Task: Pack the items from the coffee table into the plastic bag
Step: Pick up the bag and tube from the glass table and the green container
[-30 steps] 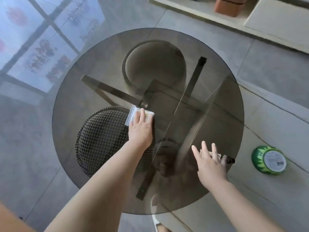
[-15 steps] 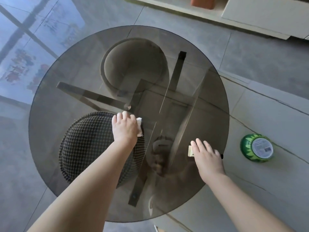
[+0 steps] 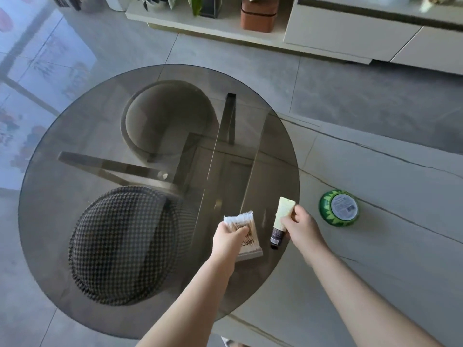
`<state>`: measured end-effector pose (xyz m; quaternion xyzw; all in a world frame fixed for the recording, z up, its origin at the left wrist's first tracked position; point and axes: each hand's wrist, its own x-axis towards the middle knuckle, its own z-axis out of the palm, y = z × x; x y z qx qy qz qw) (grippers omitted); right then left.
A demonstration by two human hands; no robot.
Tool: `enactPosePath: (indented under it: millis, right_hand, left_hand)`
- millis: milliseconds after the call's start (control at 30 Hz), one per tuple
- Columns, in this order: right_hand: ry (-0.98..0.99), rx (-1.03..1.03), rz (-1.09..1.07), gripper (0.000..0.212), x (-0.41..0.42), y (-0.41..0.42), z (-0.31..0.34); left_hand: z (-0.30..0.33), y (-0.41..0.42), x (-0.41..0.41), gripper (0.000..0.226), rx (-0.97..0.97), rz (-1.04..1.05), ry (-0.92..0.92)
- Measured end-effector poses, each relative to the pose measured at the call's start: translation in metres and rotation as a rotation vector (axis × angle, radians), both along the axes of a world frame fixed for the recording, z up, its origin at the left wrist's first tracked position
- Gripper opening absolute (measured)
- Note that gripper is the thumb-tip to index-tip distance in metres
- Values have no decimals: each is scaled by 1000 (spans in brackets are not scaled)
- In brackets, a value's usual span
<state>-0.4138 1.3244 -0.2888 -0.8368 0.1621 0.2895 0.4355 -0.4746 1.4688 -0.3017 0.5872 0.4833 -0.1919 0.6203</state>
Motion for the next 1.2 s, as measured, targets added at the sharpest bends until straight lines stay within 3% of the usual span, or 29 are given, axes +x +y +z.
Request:
enactPosePath:
  millis: [133, 200, 300, 400, 500, 567, 667, 733, 800, 967, 1200]
  right_hand:
    - [23, 225, -12, 4, 6, -22, 28]
    - [28, 318, 4, 14, 7, -36, 33]
    - [-15, 335, -25, 21, 10, -57, 36]
    - [-2, 395, -81, 20, 13, -80, 34]
    - [40, 421, -53, 18, 15, -103, 27]
    - [7, 324, 19, 17, 18, -121, 17]
    - [-229, -111, 283, 24, 31, -152, -6]
    - [-282, -299, 486, 44, 42, -170, -23]
    - [-197, -428, 678, 67, 55, -181, -36]
    - [-94, -576, 876, 99, 70, -178, -67]
    - [-127, -679, 911, 106, 81, -165, -103]
  left_hand:
    - [17, -31, 13, 13, -25, -65, -78]
    - [27, -49, 19, 9, -101, -112, -109]
    - [34, -73, 27, 21, -167, -187, -153]
    - [41, -97, 33, 6, -235, -219, -291]
    - [30, -123, 33, 41, -208, -182, -282]
    - [21, -143, 32, 48, -141, -122, -239]
    - [8, -170, 27, 43, -51, 23, -140]
    - [5, -182, 20, 31, -57, 101, -122]
    - [-1, -189, 10, 25, -60, 139, -104]
    - [-19, -196, -20, 28, -79, 249, -70]
    - [-37, -195, -50, 23, -73, 308, -48]
